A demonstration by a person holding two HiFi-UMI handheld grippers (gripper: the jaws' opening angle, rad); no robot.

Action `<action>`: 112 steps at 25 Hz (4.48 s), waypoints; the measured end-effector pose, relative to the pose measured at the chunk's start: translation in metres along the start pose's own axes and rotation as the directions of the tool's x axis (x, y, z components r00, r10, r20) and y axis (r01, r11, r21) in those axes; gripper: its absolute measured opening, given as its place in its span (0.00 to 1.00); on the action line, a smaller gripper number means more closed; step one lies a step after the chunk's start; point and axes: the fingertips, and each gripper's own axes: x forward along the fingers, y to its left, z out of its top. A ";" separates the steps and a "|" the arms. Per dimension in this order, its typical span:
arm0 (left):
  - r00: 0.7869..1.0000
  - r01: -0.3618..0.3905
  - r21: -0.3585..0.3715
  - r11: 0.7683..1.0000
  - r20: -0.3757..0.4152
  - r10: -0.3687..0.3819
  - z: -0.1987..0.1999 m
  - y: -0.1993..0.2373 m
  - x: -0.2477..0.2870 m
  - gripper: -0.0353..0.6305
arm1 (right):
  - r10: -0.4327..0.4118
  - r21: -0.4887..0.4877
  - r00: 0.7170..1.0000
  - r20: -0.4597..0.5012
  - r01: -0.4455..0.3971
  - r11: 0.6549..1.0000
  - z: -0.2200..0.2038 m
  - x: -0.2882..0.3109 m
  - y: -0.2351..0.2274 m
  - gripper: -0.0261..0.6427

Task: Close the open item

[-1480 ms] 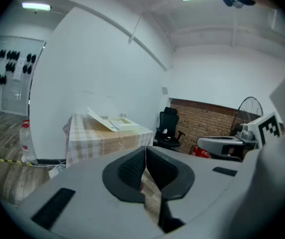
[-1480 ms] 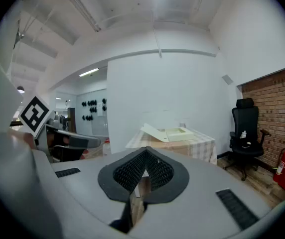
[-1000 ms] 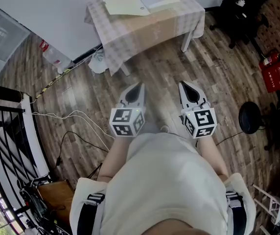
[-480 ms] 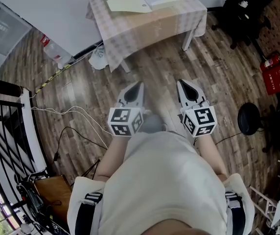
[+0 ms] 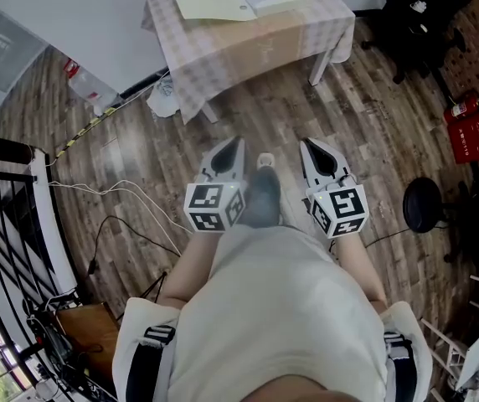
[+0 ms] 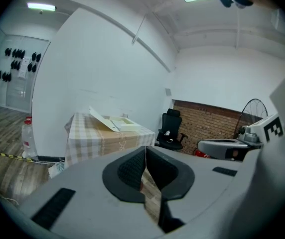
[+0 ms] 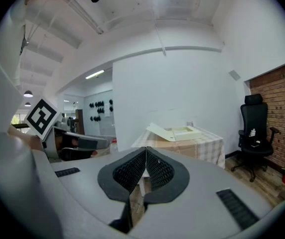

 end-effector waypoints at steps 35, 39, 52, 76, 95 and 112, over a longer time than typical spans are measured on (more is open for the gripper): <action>1.000 -0.018 -0.044 0.999 -0.023 0.017 0.117 0.113 0.286 0.06 | -0.010 -0.026 1.000 -0.018 0.009 1.000 0.084 0.252 -0.171 0.04; 0.999 -0.024 -0.050 0.998 -0.025 0.022 0.125 0.131 0.308 0.06 | -0.005 -0.029 1.000 -0.020 0.005 1.000 0.088 0.280 -0.181 0.04; 0.993 -0.104 -0.098 0.990 -0.063 0.098 0.118 0.173 0.343 0.06 | 0.024 -0.006 0.999 -0.035 -0.024 1.000 0.085 0.321 -0.201 0.04; 0.873 -0.475 -0.271 0.837 -0.029 0.486 0.142 0.235 0.419 0.06 | 0.413 -0.118 0.907 -0.089 -0.421 0.899 0.129 0.467 -0.285 0.04; 0.686 -0.695 -0.393 0.602 -0.110 0.720 0.095 0.271 0.394 0.19 | 0.630 -0.101 0.759 -0.167 -0.648 0.755 0.118 0.541 -0.279 0.04; 0.556 -0.678 -0.623 0.391 -0.086 0.827 0.075 0.336 0.361 0.35 | 0.710 -0.123 0.658 -0.251 -0.750 0.650 0.094 0.537 -0.282 0.04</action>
